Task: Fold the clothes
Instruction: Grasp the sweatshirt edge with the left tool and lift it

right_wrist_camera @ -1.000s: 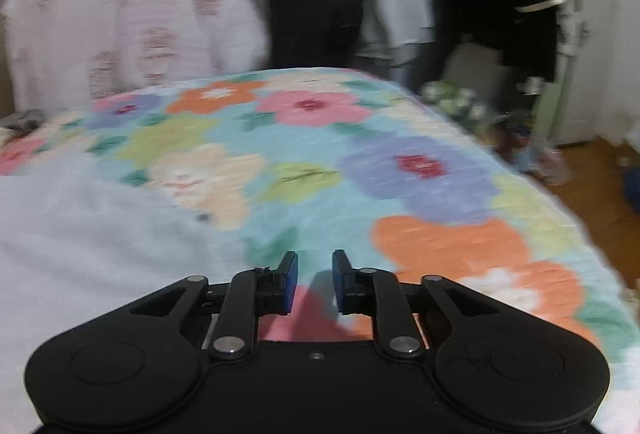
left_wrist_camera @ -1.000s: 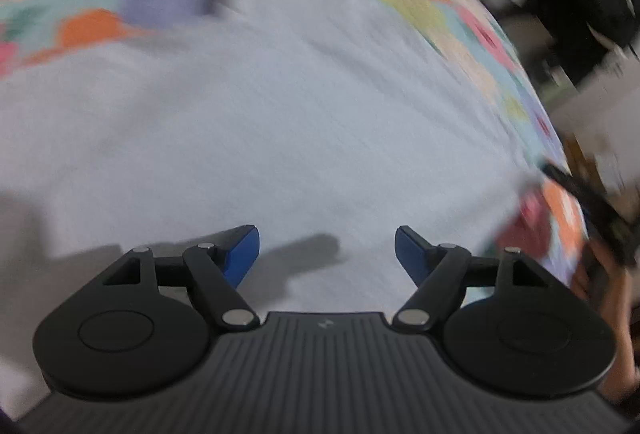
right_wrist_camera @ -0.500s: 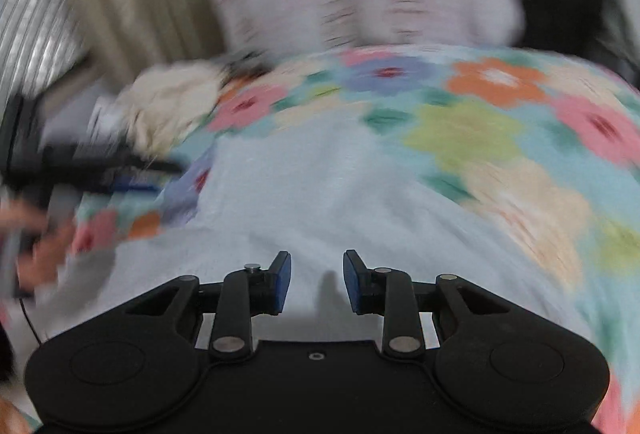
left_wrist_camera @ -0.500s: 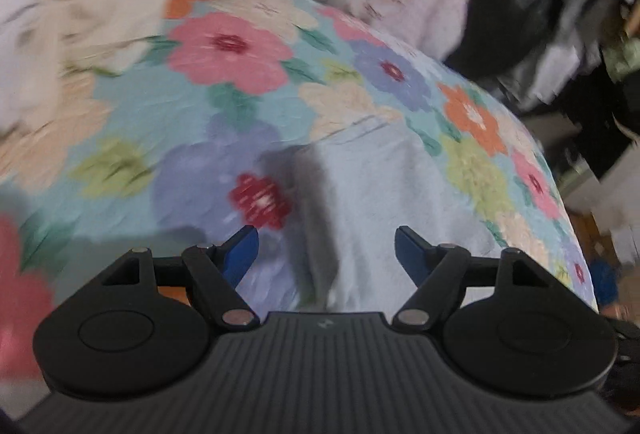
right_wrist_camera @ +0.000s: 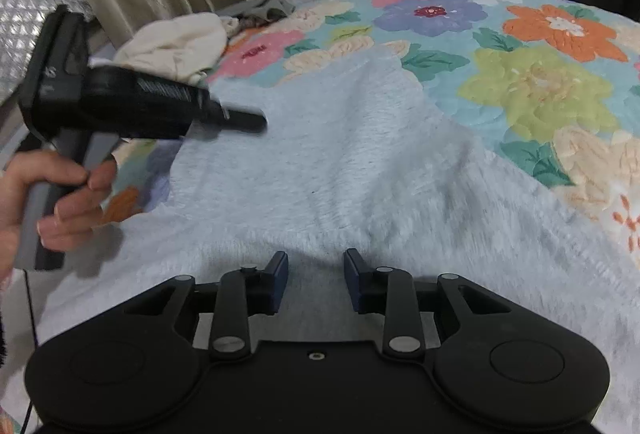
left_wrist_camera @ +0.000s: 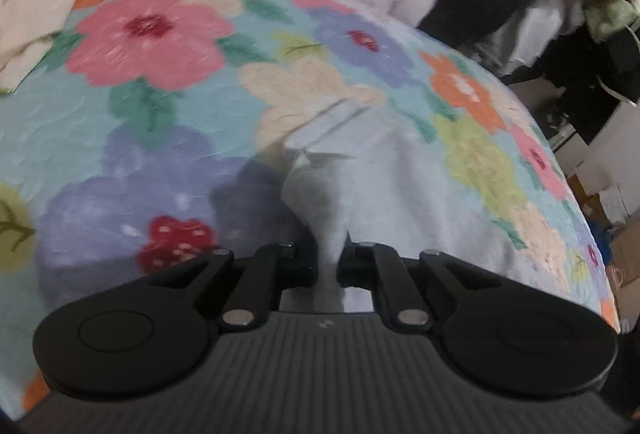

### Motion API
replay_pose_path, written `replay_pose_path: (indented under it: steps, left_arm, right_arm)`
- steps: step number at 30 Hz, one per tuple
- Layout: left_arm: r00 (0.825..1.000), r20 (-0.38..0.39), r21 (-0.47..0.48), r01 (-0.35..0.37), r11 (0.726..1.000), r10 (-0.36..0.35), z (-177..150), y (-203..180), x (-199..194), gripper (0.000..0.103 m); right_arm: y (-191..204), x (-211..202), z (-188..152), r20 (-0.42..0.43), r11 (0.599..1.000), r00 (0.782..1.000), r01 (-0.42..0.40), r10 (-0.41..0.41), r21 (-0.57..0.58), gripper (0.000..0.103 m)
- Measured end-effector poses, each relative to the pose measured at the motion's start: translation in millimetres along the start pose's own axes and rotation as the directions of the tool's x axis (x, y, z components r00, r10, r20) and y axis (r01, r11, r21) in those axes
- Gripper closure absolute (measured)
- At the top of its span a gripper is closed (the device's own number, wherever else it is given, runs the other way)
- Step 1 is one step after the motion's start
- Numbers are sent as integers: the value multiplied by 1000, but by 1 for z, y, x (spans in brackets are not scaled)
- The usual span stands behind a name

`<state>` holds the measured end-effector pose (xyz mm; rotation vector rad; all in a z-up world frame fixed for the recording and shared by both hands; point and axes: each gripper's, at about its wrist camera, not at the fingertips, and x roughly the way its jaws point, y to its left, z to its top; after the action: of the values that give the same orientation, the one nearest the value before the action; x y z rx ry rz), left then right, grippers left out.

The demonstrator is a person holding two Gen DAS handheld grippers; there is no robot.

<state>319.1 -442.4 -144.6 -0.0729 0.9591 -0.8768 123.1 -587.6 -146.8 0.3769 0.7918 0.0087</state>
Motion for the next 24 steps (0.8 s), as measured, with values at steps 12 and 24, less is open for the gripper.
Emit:
replay_pose_path:
  steps: [12,24]
  left_arm:
    - [954,-138,548,297,782,-266,-104,-92,-71,96]
    - [960,-201,607,276,745,-193,-148,-97,-87,74]
  right_arm:
    - [-56,-30,-2,40,982,999,-9,1,189,70]
    - [-107,-70,-16,180,833,980,-164,79,528,53]
